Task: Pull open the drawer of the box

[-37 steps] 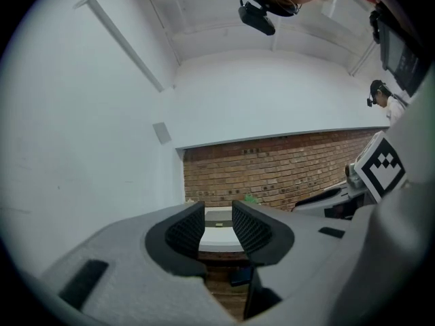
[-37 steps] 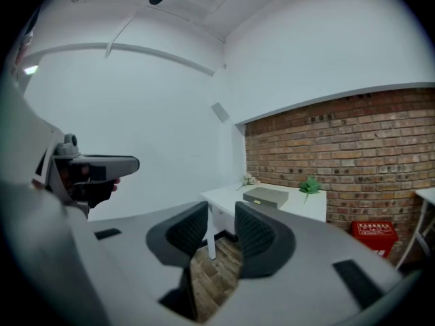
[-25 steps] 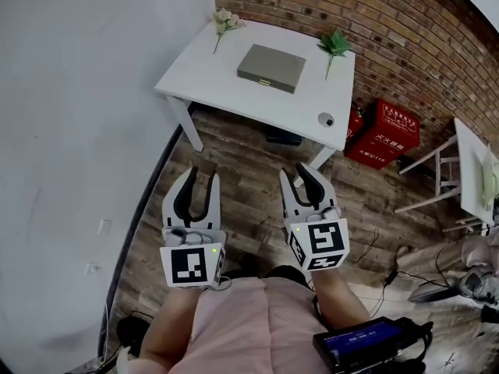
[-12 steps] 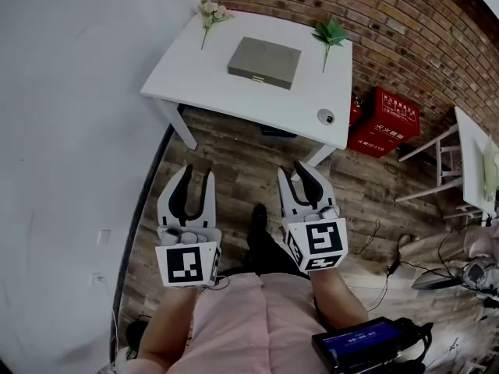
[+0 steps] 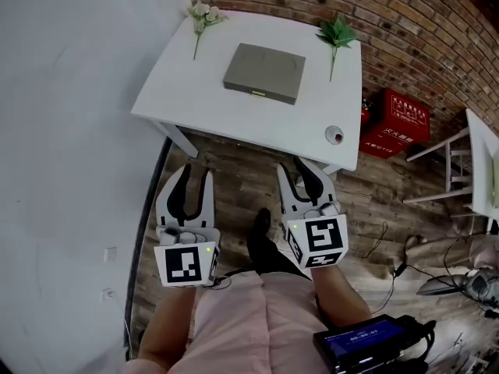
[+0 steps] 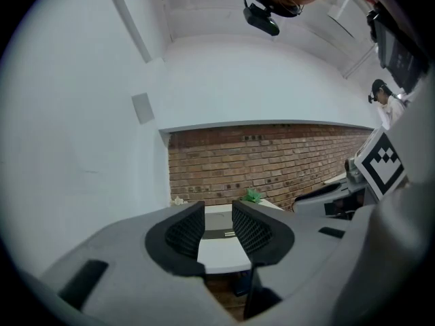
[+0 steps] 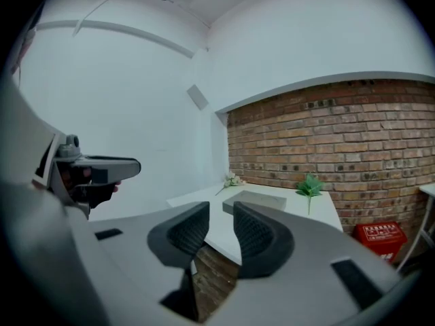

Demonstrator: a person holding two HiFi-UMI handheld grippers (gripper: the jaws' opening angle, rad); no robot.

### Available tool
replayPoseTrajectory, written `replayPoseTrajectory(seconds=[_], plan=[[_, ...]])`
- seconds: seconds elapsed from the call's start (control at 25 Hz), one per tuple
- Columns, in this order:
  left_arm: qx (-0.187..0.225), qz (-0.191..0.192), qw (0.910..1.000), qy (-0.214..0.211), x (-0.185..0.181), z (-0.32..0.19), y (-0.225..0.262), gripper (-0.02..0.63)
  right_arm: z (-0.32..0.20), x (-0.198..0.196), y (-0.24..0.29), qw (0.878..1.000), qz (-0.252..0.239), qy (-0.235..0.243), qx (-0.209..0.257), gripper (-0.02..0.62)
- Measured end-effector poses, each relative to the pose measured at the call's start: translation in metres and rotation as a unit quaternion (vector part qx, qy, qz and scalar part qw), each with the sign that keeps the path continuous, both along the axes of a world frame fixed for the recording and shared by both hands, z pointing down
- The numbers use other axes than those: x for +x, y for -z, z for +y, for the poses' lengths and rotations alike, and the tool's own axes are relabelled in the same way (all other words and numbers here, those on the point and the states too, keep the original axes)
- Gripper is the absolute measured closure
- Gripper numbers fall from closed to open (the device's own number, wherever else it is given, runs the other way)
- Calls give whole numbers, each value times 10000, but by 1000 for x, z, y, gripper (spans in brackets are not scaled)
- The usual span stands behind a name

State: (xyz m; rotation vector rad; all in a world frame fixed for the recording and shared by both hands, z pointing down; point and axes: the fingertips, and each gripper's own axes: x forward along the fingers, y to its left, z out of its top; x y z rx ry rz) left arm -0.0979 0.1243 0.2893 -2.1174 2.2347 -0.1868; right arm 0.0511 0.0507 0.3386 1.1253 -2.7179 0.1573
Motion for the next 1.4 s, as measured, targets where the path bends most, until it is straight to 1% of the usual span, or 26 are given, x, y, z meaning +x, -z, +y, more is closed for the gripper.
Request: replayPoseTrajectory(seconds=[0.2,0.4,0.6,0.84,1.08,1.4], plan=[[-48,-10,9999,-111,-16,-64,-1,472,-61,-18,-5,9999,-12,-78,-79,483],[-75,-39,9999,-147,-27,-100,2,473,-95,-31,-5,9999,-55,-83,-141,483],[-22,-131,9998,-131,-38,-137,15,474,-131,-38,1,9997,-150,-112,-147,486],[-9,-193,9997,-145,-42,-154,16,474,-150,-48,0,9997,-194,-103,-134,486],[89,-200,9996,-178,-48,-167,23,474,-167,-53,13,9996,-242,-147,-5,489],[192,-242,9987,-402,-68,-197,28,474,-193,-72,22,9989,-288,-360,77,494]])
